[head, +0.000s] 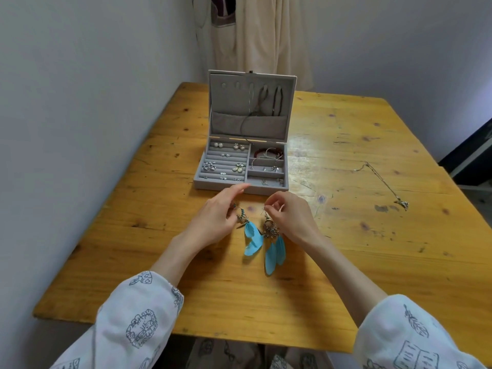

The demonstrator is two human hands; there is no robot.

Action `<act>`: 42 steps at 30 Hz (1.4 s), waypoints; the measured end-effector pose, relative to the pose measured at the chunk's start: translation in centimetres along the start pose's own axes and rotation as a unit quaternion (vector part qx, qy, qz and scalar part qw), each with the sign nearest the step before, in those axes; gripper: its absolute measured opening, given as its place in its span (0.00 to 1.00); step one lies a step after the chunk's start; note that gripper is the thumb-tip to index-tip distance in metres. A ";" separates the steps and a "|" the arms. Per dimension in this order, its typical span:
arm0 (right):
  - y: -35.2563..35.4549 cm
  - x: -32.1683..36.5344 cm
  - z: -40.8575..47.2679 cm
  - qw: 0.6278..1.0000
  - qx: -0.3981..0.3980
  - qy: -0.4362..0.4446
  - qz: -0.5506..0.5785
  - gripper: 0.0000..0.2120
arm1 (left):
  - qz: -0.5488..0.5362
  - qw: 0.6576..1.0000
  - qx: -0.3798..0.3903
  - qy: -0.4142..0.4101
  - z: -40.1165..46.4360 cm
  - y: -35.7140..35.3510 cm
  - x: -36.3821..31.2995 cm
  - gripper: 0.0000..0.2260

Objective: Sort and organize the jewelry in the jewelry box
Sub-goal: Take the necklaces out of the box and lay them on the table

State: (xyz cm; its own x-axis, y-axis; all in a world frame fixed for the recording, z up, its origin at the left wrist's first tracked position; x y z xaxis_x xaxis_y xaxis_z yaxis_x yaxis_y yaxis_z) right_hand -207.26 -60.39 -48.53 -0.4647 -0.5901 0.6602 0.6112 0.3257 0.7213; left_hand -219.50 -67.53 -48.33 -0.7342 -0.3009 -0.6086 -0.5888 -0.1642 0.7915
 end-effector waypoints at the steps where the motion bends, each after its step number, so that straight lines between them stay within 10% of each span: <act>1: -0.3 0.7 -0.2 1.000 0.011 0.024 0.001 0.06 | -0.005 1.000 -0.017 -0.005 0.1 0.4 0.1 0.28; 10: -3.6 4.2 -1.9 0.968 0.148 0.165 -0.117 0.12 | -0.010 0.996 -0.083 -0.012 -0.2 0.8 1.3 0.13; 17: -4.3 5.2 -2.3 0.961 0.186 0.191 -0.066 0.11 | 0.097 0.994 0.024 0.050 -0.2 -1.5 3.1 0.20; 32: 4.4 4.3 8.0 0.992 0.003 0.123 -0.006 0.11 | -0.022 0.997 -0.064 -0.027 6.4 6.7 -3.5 0.13; 42: 7.6 -0.6 19.5 0.990 -0.137 -0.003 0.031 0.10 | -0.107 0.967 -0.215 0.081 18.0 9.9 -3.6 0.11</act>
State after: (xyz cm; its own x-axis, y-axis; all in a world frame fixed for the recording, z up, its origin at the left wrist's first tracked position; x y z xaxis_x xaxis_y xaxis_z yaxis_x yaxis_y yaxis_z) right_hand -214.83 -43.10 -39.36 -0.4248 -0.5707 0.7028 0.7889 0.1474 0.5966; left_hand -228.77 -51.16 -39.36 -0.5281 -0.3553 -0.7713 -0.4997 -0.6043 0.6205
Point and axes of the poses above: each hand's wrist, its own z-axis towards the middle knuckle, its own y-axis out of the back of the hand, x = y × z, the point moved 9 cm from there along z, towards the middle knuckle, and after that the axes turned 12 degrees about y, right-handed, at the moved point
